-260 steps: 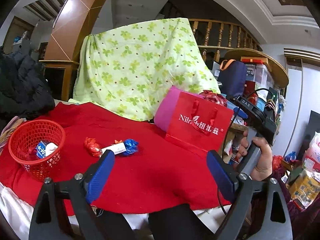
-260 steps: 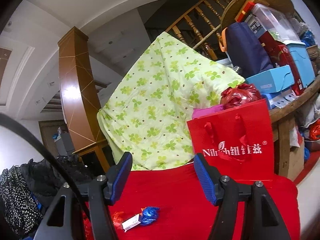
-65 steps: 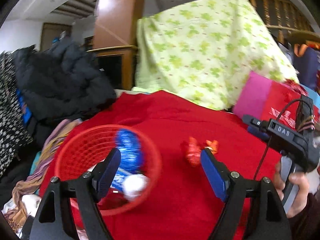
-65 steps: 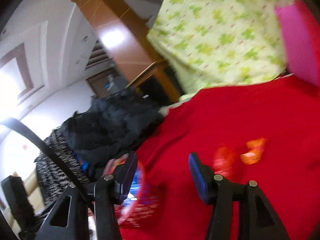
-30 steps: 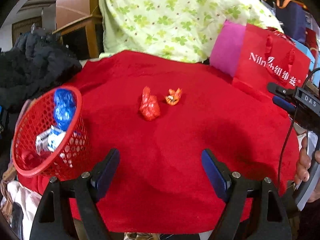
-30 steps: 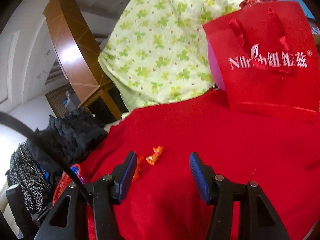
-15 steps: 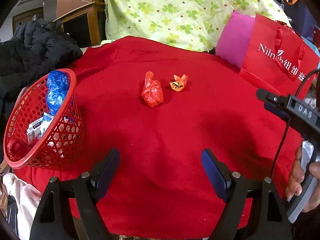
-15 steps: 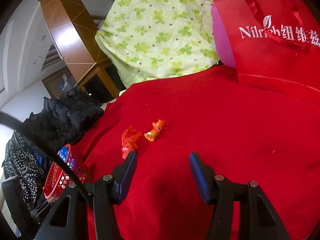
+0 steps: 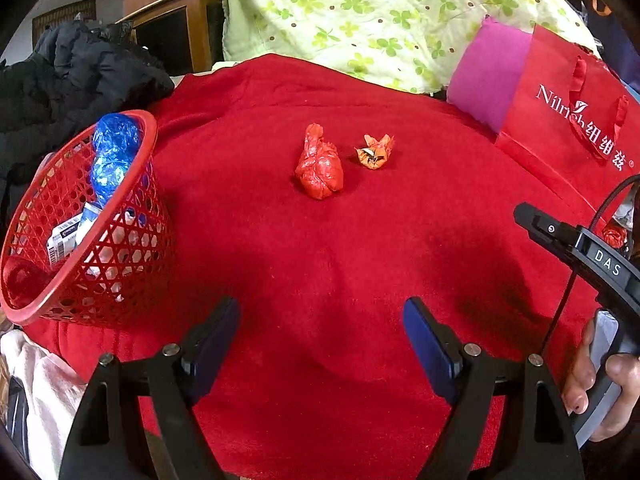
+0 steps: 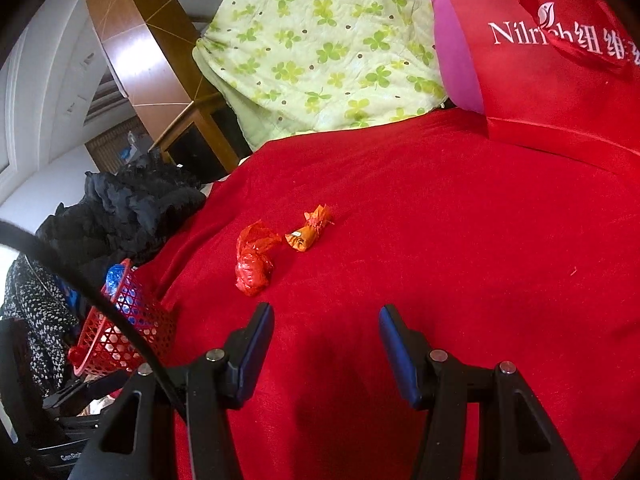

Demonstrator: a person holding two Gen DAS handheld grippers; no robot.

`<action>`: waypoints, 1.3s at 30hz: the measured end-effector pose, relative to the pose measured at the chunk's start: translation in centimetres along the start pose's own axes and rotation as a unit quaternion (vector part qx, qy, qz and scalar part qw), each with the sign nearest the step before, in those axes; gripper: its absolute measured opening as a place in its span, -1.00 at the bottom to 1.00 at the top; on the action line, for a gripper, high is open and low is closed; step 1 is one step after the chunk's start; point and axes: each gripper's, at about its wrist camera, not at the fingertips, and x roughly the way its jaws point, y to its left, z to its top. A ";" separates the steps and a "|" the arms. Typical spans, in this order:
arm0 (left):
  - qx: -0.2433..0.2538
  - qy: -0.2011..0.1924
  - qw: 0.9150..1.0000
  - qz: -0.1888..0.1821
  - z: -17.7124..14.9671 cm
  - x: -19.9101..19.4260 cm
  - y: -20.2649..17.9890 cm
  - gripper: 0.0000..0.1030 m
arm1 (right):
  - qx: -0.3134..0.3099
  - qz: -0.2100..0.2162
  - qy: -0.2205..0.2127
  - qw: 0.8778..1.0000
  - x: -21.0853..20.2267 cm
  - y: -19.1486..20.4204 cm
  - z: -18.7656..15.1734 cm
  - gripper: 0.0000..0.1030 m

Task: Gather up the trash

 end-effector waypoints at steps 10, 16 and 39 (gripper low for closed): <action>-0.005 -0.002 1.000 0.002 0.1 0.1 0.2 0.63 | 0.022 0.013 -0.009 1.000 -0.2 -0.9 0.1 0.13; 0.000 -0.017 1.000 0.009 0.8 -0.2 0.6 0.63 | 0.023 0.016 0.004 1.000 0.1 -0.2 0.9 0.13; 0.051 -0.054 0.995 0.065 4.0 0.7 -0.3 0.63 | 0.014 0.031 -0.020 0.999 5.4 5.6 5.8 0.13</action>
